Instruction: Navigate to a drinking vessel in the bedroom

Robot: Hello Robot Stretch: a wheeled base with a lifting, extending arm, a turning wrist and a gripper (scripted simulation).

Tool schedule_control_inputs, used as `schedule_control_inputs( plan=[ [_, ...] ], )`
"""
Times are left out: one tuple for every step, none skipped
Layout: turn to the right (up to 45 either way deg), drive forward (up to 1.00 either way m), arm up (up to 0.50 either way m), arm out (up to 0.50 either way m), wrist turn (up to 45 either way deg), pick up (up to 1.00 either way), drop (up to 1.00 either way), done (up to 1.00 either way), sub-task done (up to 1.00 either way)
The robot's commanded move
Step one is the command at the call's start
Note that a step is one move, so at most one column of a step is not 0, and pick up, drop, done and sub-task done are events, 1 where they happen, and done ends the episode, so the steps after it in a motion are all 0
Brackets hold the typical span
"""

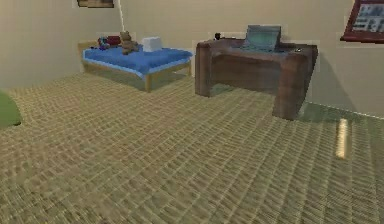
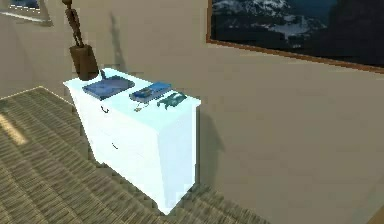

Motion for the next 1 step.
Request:
schedule_control_inputs(
  plan=[
    [9.0, 0.00, 0.00, 0.00, 0.0, 0.00, 0.00, 0.00, 0.00]
  ],
)
